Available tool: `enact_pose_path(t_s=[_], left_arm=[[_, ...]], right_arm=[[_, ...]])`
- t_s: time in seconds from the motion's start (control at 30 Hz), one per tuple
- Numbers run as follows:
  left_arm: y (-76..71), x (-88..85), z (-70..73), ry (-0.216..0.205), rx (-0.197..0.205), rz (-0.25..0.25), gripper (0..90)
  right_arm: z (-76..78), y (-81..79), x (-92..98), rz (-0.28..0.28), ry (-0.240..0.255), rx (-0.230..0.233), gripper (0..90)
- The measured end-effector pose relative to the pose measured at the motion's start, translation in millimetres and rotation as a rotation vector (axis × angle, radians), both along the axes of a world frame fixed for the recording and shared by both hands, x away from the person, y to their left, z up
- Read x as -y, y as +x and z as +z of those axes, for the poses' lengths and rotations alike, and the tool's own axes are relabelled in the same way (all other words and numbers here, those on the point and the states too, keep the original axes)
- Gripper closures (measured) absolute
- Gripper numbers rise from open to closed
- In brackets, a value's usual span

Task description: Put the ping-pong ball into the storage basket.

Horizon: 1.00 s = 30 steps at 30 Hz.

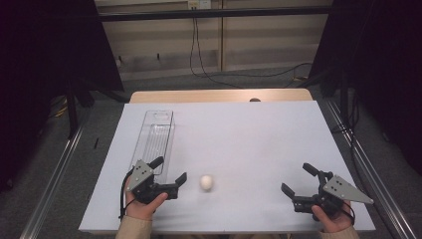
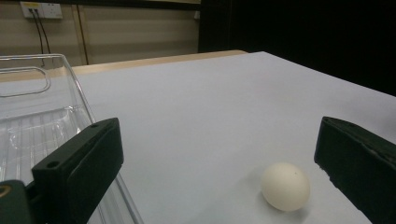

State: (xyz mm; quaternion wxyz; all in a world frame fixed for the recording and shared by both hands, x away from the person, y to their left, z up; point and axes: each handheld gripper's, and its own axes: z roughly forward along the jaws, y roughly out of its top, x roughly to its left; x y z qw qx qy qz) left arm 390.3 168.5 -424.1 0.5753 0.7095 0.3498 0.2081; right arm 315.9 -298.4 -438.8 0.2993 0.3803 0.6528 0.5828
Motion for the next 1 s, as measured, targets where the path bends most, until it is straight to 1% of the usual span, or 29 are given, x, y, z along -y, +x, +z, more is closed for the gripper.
enact_pose_path(t_s=[0.17,0.2,0.23,0.37,0.4,0.43,0.57,0.6,0.67,0.73,0.77,0.83,1.0], left_arm=[[0.3,3.2,0.1,0.009,-0.003,-0.005,1.4],[0.5,3.2,0.1,0.014,-0.005,-0.013,1.4],[0.7,4.5,-0.1,0.007,-0.003,-0.009,1.4],[0.6,7.9,-0.1,0.017,-0.008,-0.015,1.4],[0.8,9.1,-0.4,0.012,-0.005,-0.021,1.4],[0.9,9.7,-0.2,0.02,-0.005,-0.02,1.4],[1.4,12.4,-0.1,0.021,-0.008,-0.029,1.4],[2.0,12.3,-0.1,0.03,-0.008,-0.028,1.4],[2.1,14.3,-0.8,0.021,-0.014,-0.029,1.4],[2.3,16.1,-1.0,0.022,-0.014,-0.037,1.4],[2.4,16.9,-1.1,0.021,-0.015,-0.032,1.4],[2.8,17.6,-1.3,0.026,-0.014,-0.044,1.5],[3.0,19.5,-1.0,0.018,-0.018,-0.04,1.4]], right_arm=[[0.1,-0.2,0.0,0.002,-0.005,-0.001,1.3],[0.0,-0.1,0.1,0.002,-0.007,0.0,1.3],[-0.1,-0.1,0.1,0.001,-0.006,-0.001,1.3],[0.0,-0.2,0.0,0.003,-0.006,-0.002,1.4],[0.0,-0.2,0.0,0.005,-0.006,-0.002,1.4],[0.0,-0.2,-0.1,0.007,-0.006,-0.004,1.3],[0.0,0.0,-0.3,0.005,-0.002,-0.001,1.4],[0.1,-0.1,-0.3,0.004,-0.001,-0.002,1.4],[0.0,0.0,-0.1,0.008,-0.008,0.0,1.5],[-0.1,-0.1,-0.2,0.008,-0.007,-0.001,1.6],[0.0,-0.1,-0.3,0.007,-0.004,-0.002,1.6],[0.0,-0.1,-0.2,0.006,-0.004,-0.002,1.5],[-0.1,0.0,-0.3,0.009,-0.007,-0.001,1.7]])
